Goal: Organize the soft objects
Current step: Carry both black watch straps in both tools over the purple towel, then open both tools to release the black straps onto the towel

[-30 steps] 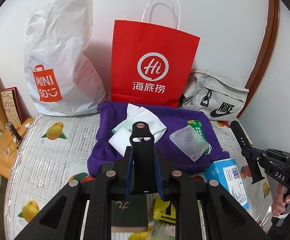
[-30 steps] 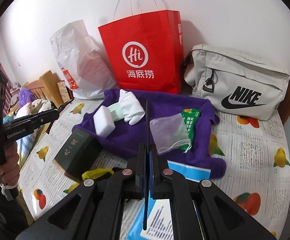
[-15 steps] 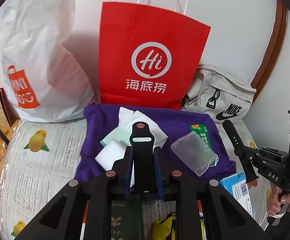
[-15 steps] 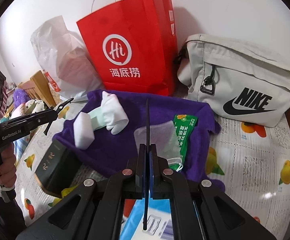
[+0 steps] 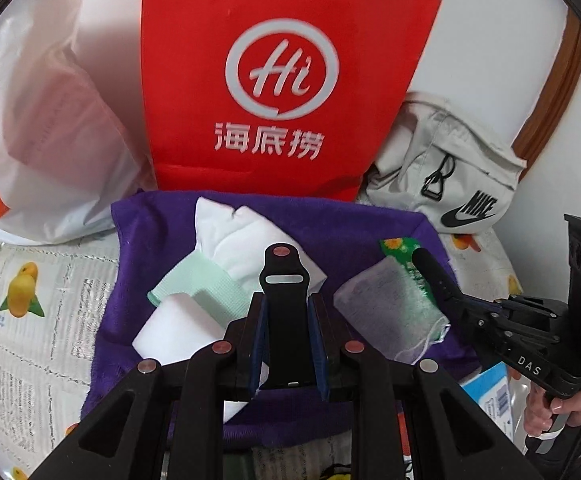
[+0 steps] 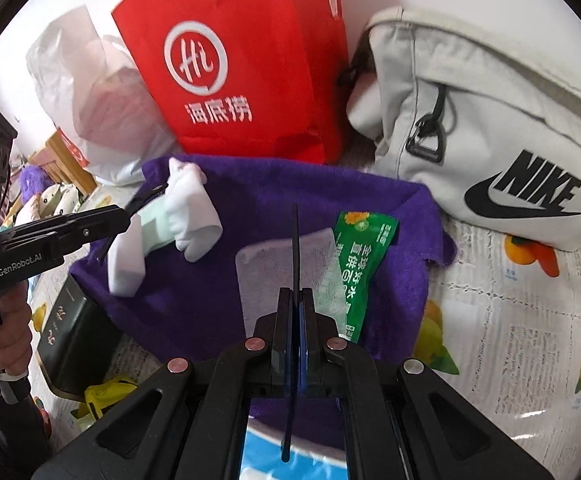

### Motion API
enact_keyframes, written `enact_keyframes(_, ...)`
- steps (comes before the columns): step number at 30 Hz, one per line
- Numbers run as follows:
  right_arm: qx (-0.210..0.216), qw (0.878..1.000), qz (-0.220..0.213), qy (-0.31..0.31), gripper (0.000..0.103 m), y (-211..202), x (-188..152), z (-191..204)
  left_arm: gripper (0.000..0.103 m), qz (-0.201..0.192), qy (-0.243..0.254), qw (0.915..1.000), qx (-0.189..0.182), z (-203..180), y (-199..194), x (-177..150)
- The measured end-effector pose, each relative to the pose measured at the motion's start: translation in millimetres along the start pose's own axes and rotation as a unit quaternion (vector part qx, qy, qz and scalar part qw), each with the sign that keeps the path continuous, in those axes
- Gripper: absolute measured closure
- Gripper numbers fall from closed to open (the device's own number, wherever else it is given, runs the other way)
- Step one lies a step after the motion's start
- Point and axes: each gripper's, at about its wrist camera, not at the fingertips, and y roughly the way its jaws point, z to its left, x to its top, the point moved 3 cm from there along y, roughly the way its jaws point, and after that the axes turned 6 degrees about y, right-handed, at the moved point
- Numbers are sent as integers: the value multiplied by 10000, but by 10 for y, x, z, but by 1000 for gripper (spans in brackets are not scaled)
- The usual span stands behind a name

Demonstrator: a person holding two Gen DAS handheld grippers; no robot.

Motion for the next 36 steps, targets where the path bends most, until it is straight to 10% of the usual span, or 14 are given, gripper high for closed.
enact_keyframes(19, -83, 9990, 423, 72, 99, 346, 31, -120, 82, 514, -207, 9983, -155, 38, 429, -29)
enact_keyframes(25, -219, 9993, 285, 133, 57, 218, 33, -138, 74, 665, -356, 9970, -191, 50, 433, -28)
enact_keyframes(36, -157, 9995, -260, 53, 48, -517, -268, 180, 58, 117, -307, 9995, 40, 48, -285, -115)
